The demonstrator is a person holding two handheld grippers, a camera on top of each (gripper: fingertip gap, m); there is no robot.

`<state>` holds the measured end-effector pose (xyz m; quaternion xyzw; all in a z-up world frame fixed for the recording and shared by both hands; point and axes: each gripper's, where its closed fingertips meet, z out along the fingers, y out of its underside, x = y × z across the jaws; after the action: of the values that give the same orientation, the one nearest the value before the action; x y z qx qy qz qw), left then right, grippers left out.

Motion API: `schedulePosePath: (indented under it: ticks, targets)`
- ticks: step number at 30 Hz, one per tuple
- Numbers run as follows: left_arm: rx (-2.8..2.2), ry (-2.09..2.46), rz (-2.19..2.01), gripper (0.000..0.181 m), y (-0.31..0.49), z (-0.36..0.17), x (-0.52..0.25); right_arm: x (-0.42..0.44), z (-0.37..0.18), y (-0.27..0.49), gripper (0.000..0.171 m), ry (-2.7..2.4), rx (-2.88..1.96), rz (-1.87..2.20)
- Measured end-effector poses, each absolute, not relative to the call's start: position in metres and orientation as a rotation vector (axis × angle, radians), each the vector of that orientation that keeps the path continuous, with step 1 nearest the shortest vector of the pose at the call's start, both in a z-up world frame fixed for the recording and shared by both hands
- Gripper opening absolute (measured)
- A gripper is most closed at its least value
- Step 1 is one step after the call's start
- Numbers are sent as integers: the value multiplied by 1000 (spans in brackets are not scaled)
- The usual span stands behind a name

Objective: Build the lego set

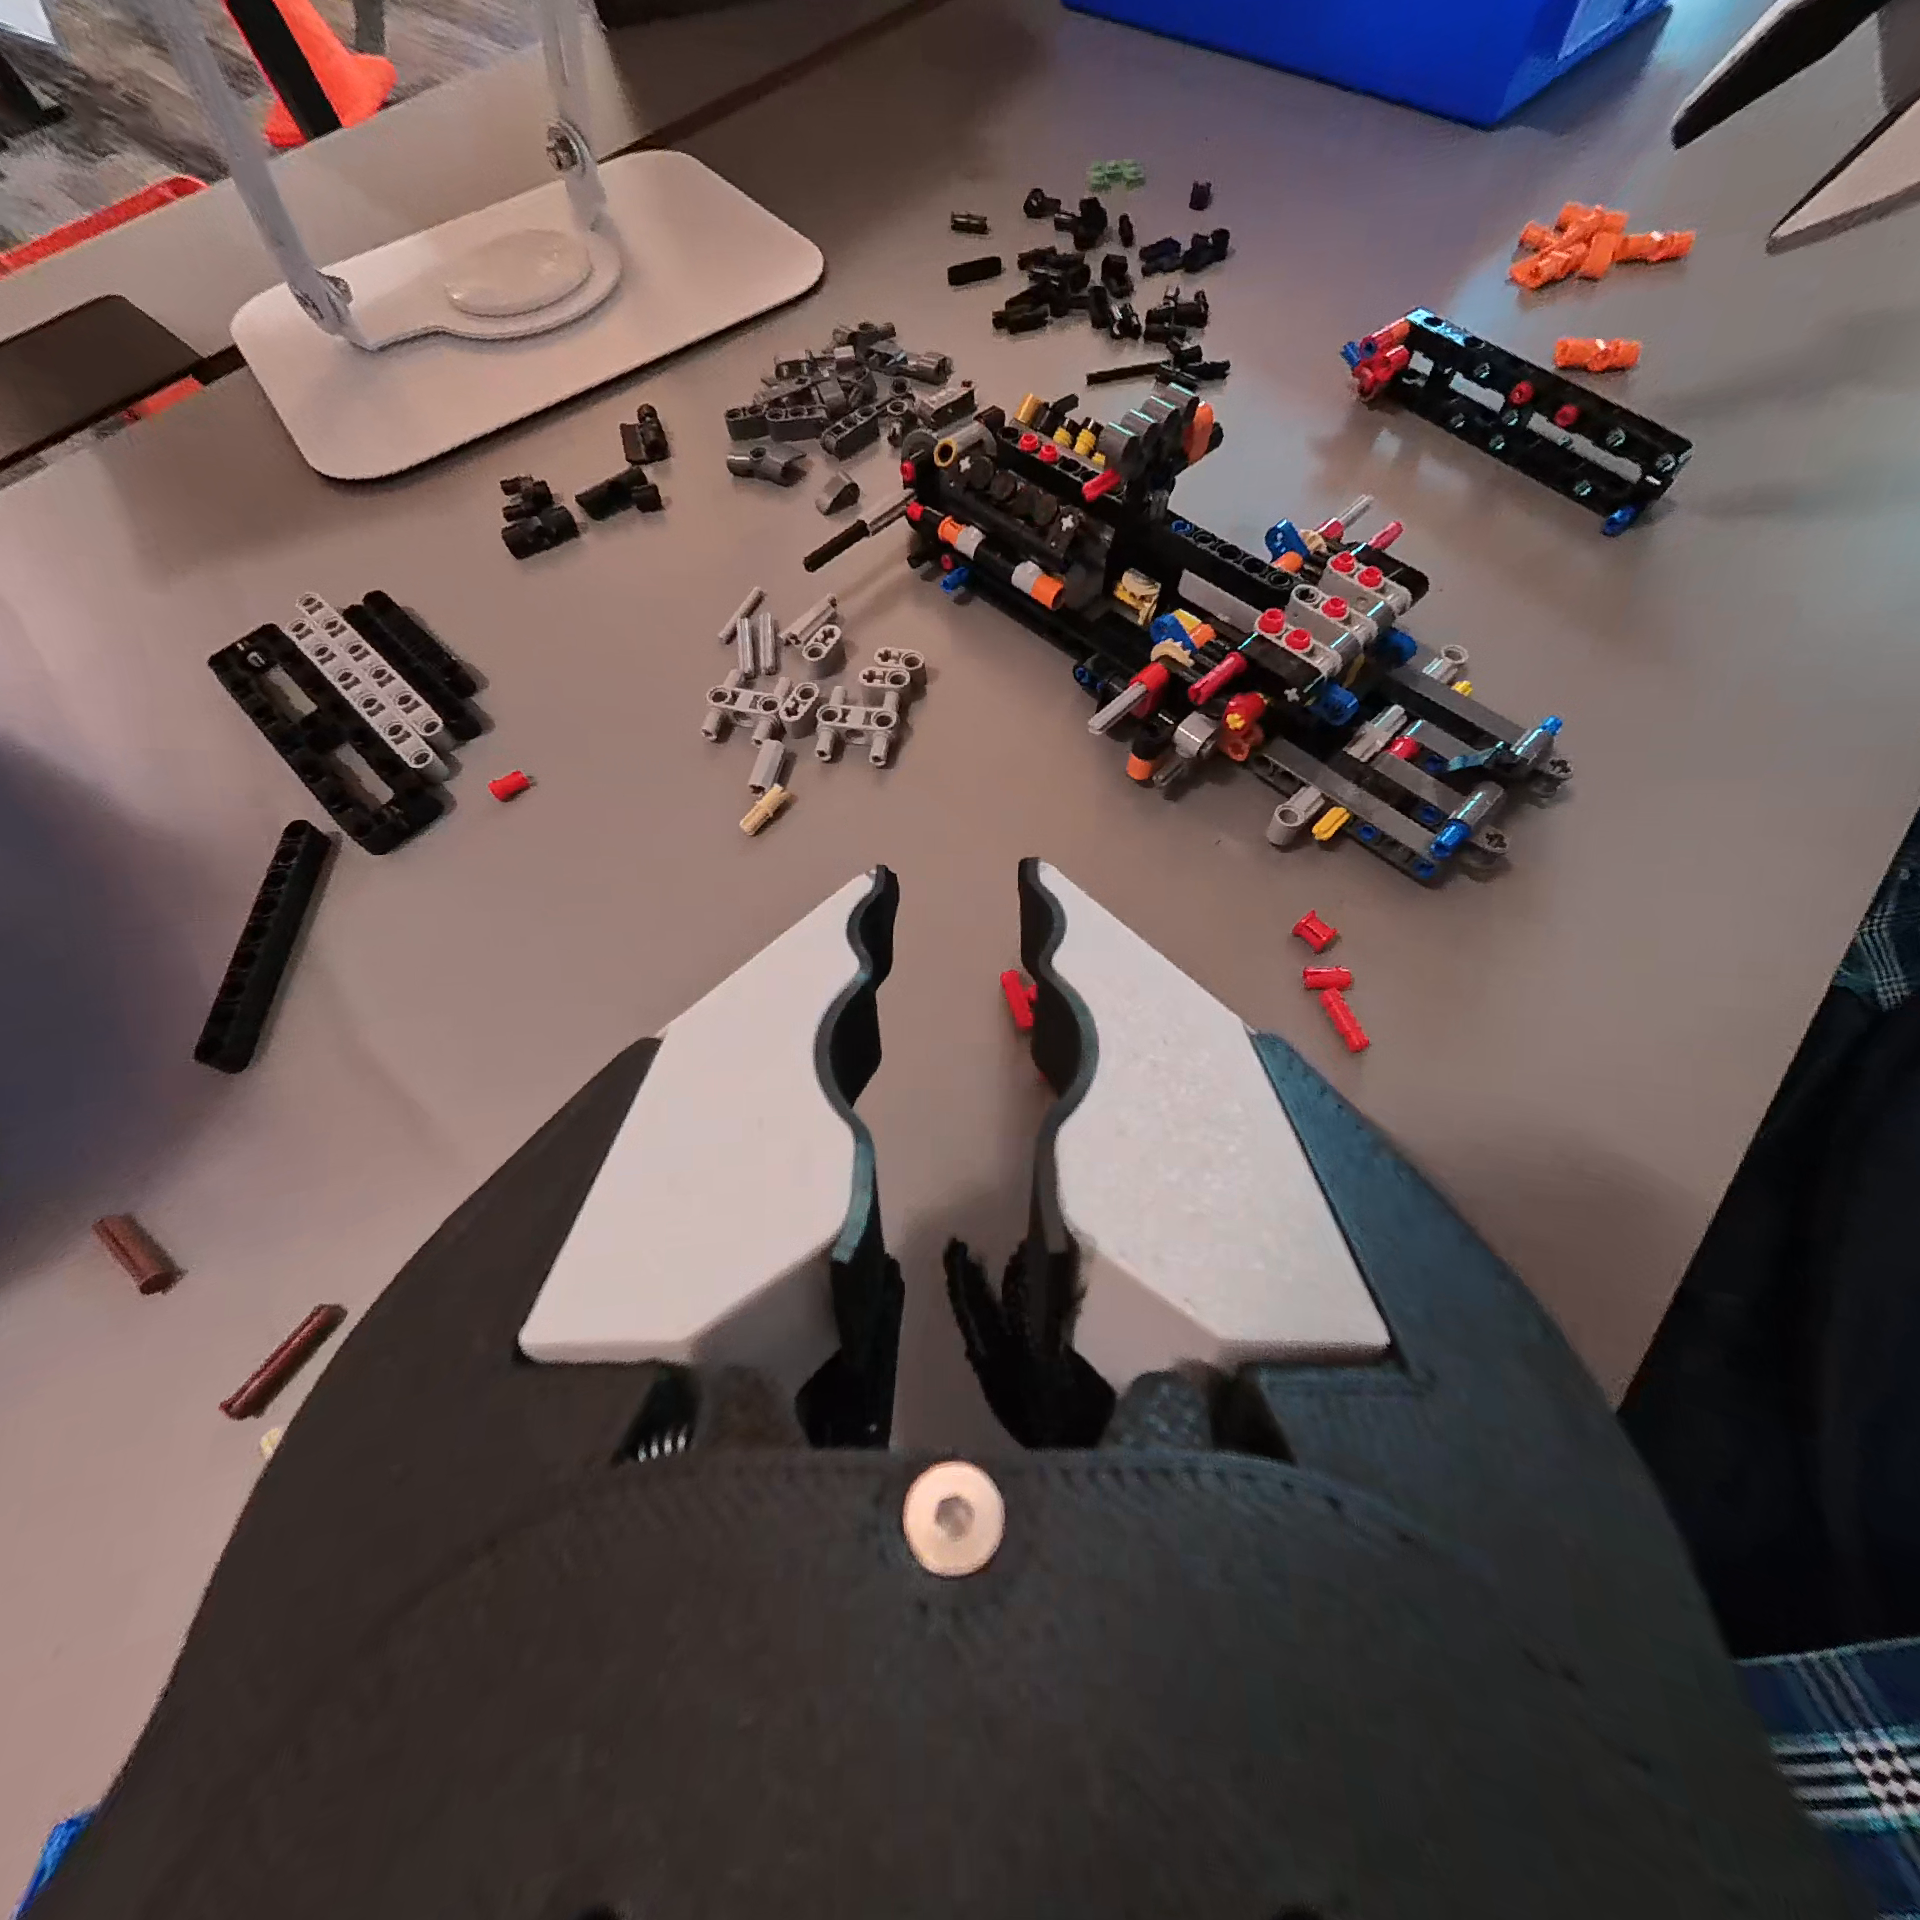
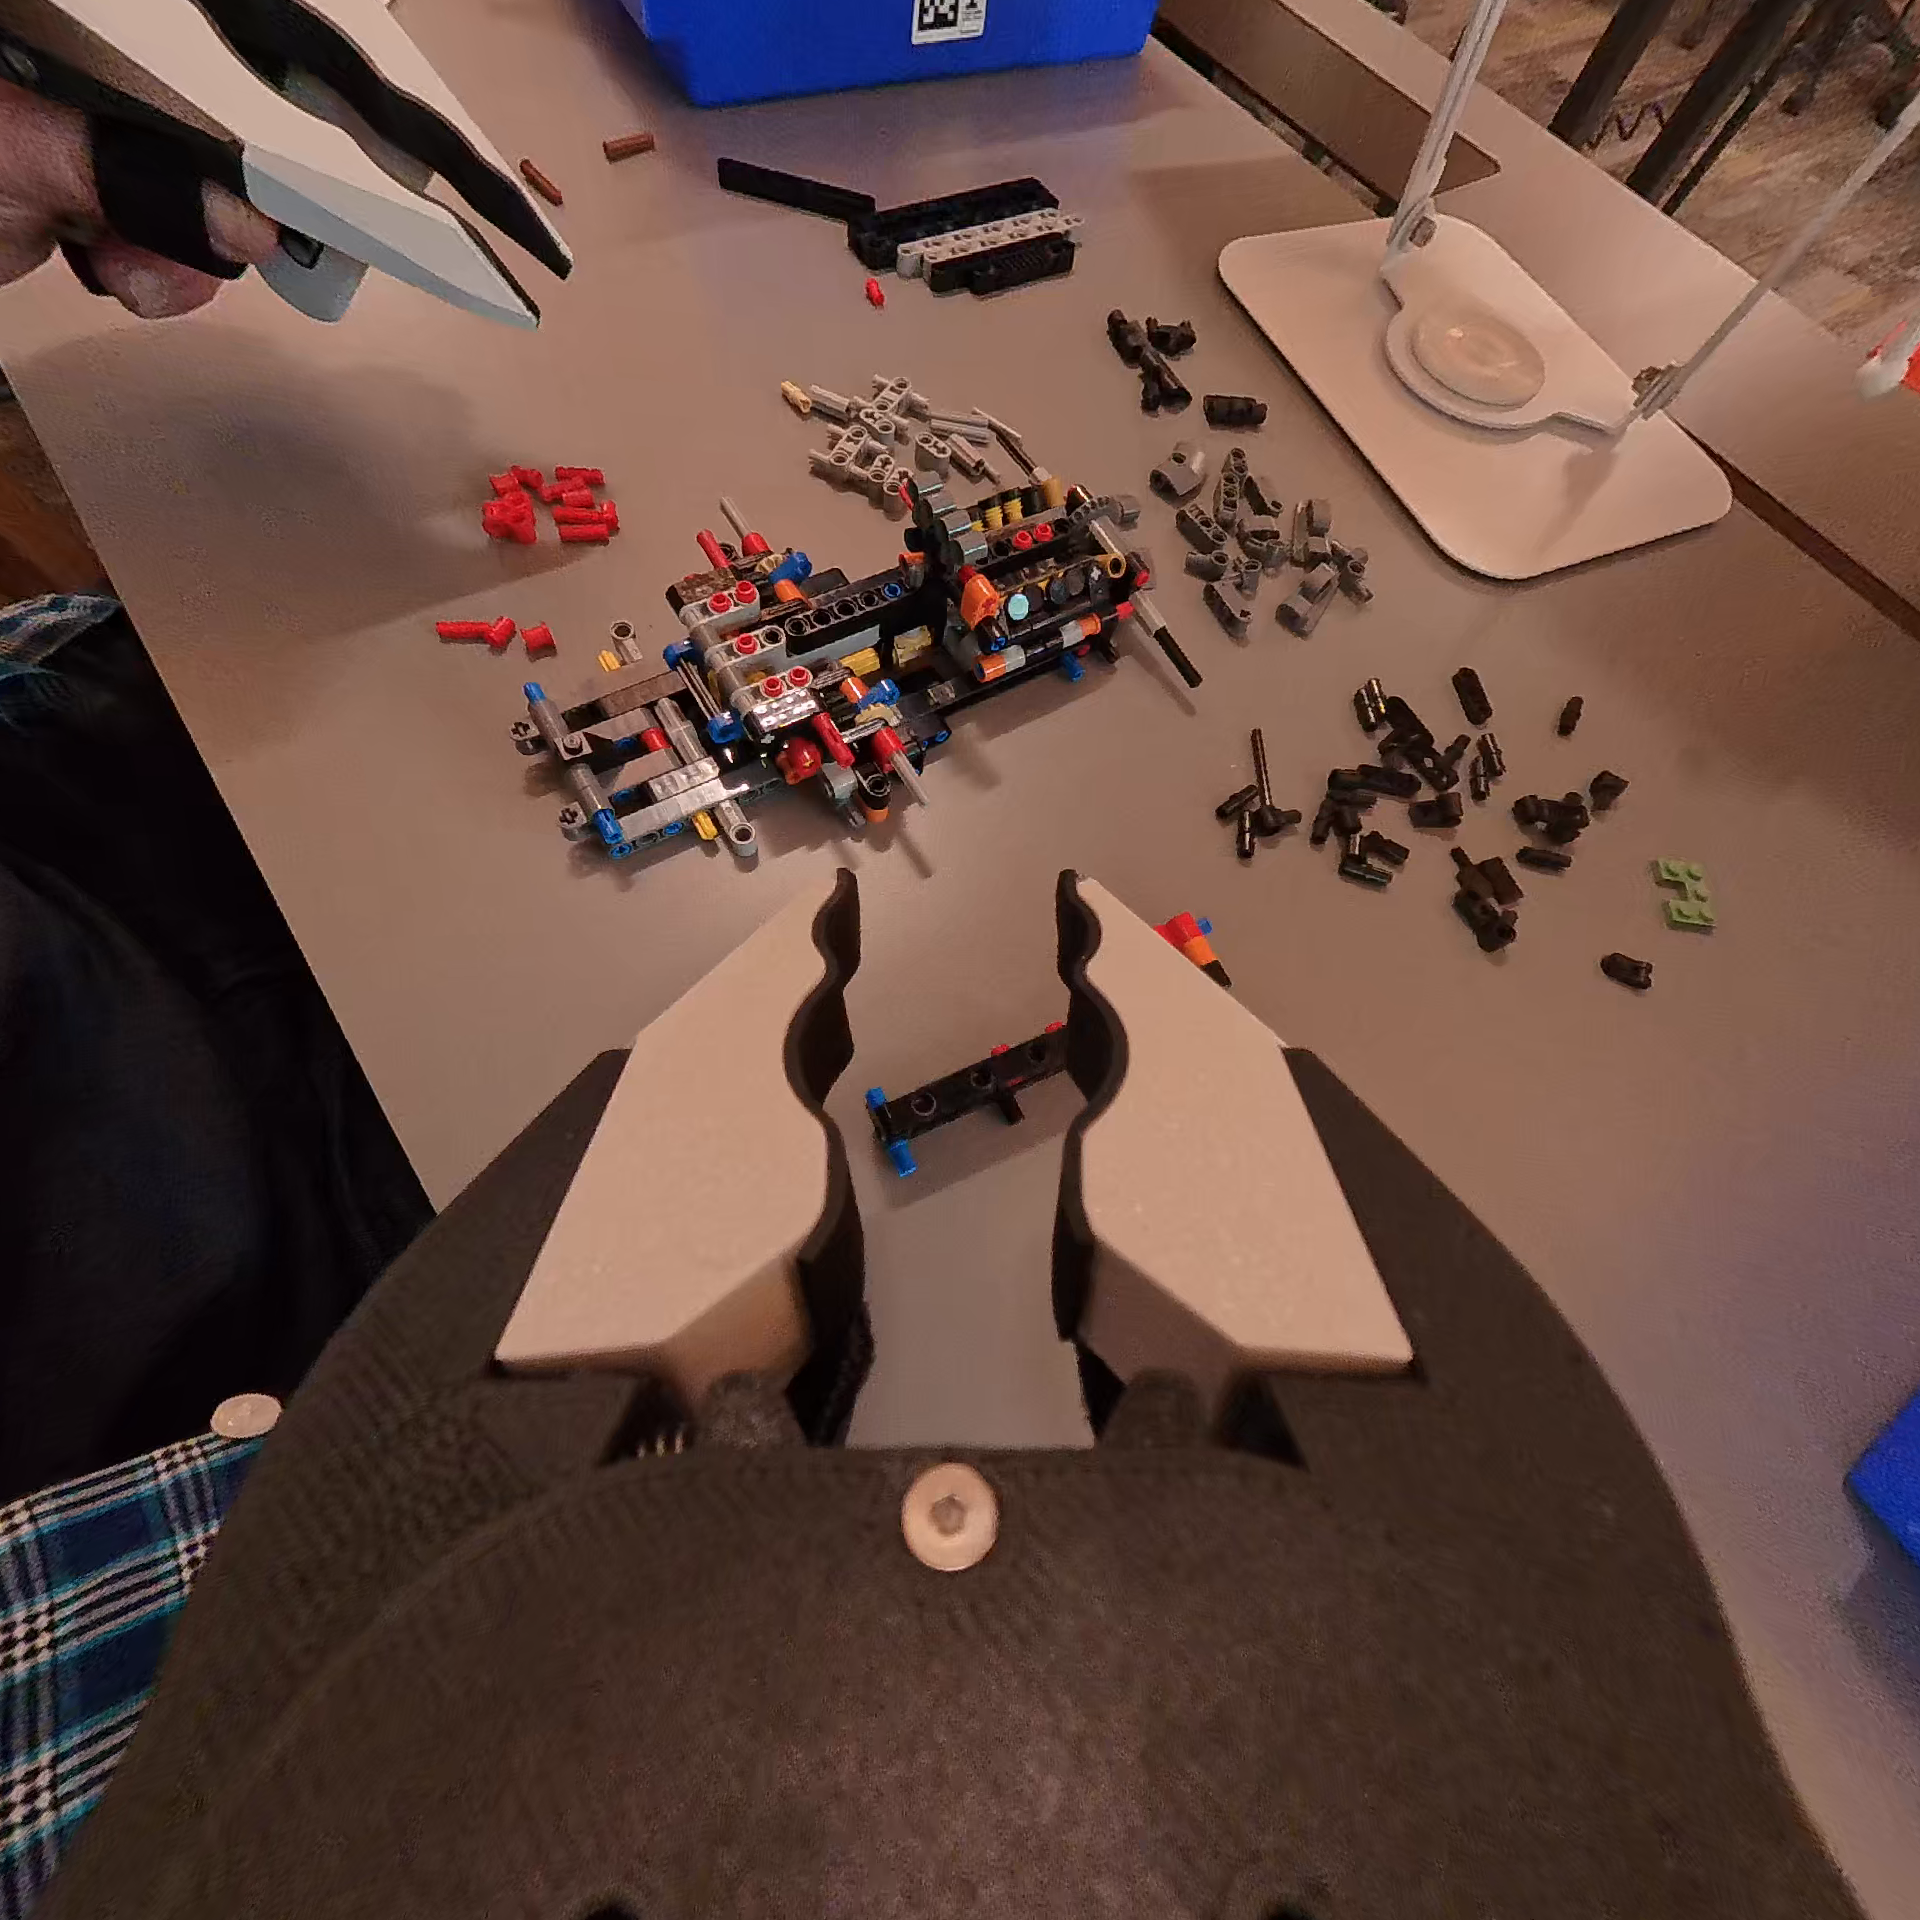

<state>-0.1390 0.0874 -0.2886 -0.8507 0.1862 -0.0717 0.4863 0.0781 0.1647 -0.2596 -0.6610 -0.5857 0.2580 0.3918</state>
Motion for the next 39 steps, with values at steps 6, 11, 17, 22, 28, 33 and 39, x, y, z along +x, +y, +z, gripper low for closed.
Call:
schedulePosePath:
  ticks: [6, 11, 17, 22, 28, 33, 39]
  targets:
    - [-2063, 446, -164, 23, 87, -286, -143, 77, -261, 164, 35, -1489, -1682, 656]
    - [-2063, 448, -151, 27, 88, -287, -144, 77, -260, 164, 36, -1485, -1681, 654]
    - [-2068, 465, -155, 27, 89, -291, -140, 76, -262, 163, 34, -1490, -1681, 660]
    - [-2060, 483, -170, 28, 92, -290, -133, 74, -265, 162, 31, -1502, -1677, 659]
    - [-2058, 516, -195, 30, 98, -286, -124, 72, -273, 165, 23, -1507, -1687, 683]
    - [-2107, 570, -317, 46, 103, -290, -99, 67, -276, 162, 23, -1525, -1685, 720]
    - [-2165, 773, -263, 55, 106, -307, -80, 61, -281, 149, 26, -1590, -1664, 746]
